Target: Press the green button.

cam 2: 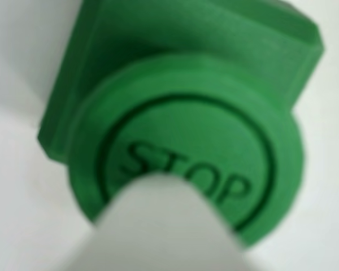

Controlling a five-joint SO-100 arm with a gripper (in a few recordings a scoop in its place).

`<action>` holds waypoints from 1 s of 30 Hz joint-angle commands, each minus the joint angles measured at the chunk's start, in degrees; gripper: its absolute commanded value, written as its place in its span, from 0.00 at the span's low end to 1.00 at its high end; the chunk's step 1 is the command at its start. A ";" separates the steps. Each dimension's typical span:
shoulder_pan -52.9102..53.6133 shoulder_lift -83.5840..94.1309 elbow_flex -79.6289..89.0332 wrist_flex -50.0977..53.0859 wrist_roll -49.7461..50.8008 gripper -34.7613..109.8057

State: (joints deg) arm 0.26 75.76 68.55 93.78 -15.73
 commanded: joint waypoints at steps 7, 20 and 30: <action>-1.23 -4.13 -4.13 0.35 0.35 0.24; -3.08 -11.95 -4.22 -1.49 1.76 0.24; -3.08 -9.76 -4.04 -1.23 2.29 0.24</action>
State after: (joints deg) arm -2.46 64.25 64.07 92.90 -13.27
